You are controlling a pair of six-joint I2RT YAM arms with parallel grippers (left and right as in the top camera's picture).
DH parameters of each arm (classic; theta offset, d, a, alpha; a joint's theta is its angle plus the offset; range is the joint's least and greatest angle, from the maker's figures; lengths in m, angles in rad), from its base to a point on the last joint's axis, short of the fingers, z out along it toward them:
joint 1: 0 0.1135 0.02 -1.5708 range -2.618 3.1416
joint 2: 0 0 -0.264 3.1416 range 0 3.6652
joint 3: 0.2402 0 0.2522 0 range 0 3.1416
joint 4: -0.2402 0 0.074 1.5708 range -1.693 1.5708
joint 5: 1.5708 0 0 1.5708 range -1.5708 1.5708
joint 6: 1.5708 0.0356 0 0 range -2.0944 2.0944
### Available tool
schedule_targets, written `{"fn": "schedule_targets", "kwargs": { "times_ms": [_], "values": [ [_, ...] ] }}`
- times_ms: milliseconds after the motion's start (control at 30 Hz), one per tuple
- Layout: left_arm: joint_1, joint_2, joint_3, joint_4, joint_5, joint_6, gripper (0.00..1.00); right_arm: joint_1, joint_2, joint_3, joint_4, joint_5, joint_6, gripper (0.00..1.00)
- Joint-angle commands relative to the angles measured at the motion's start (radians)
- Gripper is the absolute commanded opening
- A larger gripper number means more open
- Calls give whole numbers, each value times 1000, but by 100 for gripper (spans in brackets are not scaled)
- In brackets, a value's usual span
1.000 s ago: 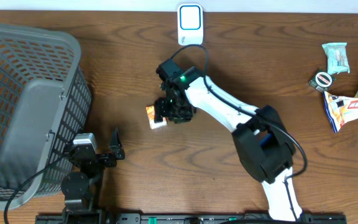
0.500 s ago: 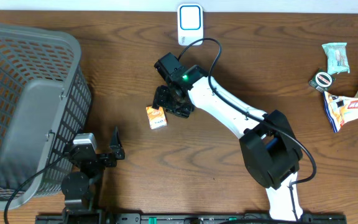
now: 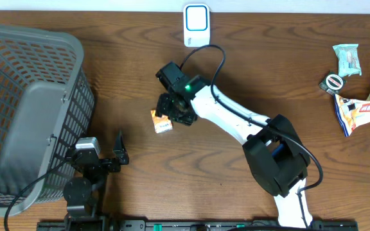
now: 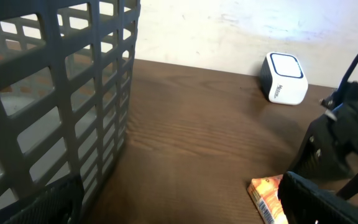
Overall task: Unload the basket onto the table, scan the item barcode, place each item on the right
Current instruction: 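Lower the right gripper and grasp the orange box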
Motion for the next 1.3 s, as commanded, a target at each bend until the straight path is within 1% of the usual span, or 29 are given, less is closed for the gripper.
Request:
{"fn": "schedule_targets", "kwargs": {
  "times_ms": [0, 100, 133, 167, 233, 400, 433, 467, 500, 600, 633, 700, 800, 900, 967, 1000, 1033, 1100, 1167, 1200, 1267],
  "values": [
    [2, -1, -21, -22, 5, -8, 98, 10, 11, -71, 61, 23, 11, 63],
    [2, -1, -21, -22, 5, -8, 98, 10, 11, -124, 129, 22, 11, 60],
    [2, -1, -21, -22, 5, -8, 98, 11, 11, -139, 150, 19, 10, 59],
    [2, -1, -21, -22, 5, -8, 98, 11, 11, -152, 162, 19, 10, 55],
    [2, -1, -21, -22, 5, -8, 98, 11, 11, -174, 178, 19, 10, 52],
    [2, -1, -21, -22, 5, -8, 98, 19, 11, -225, 227, 23, -4, 52],
    [2, -1, -21, -22, 5, -8, 97, 21, 11, -235, 236, 23, -6, 50],
    [2, -1, -21, -22, 5, -8, 98, 23, 11, -243, 239, 23, -6, 46],
    [2, -1, -21, -22, 5, -8, 97, 24, 11, -249, 239, 23, -6, 38],
    [2, -1, -21, -22, 5, -8, 98, 26, 11, -262, 243, 23, -47, 25],
    [2, -1, -21, -22, 5, -8, 98, 27, 11, -264, 243, 23, -67, 18],
    [2, -1, -21, -22, 5, -8, 97, 28, 11, -265, 243, 19, -106, 1],
    [2, -1, -21, -22, 5, -8, 98, 24, 11, -264, 246, -19, -188, 1],
    [2, -1, -21, -22, 5, -8, 98, -8, 2, -262, 246, -178, -340, 1],
    [2, -1, -21, -22, 5, -8, 98, -51, -16, -262, 241, -365, -498, 1],
    [2, -1, -21, -22, 5, -8, 98, -76, -26, -262, 235, -469, -584, 1],
    [2, -1, -21, -22, 5, -8, 98, -130, -48, -262, 208, -676, -748, 1],
    [2, -1, -21, -22, 5, -8, 98, -195, -69, -262, 157, -899, -911, 1],
    [2, -1, -21, -22, 5, -8, 98, -248, -76, -262, 105, -1024, -993, 1],
    [2, -1, -21, -22, 5, -8, 98, -277, -76, -262, 71, -1061, -1004, 1],
    [2, -1, -21, -22, 5, -8, 98, -322, -76, -262, 0, -1066, -1016, 1]
  ]
}}
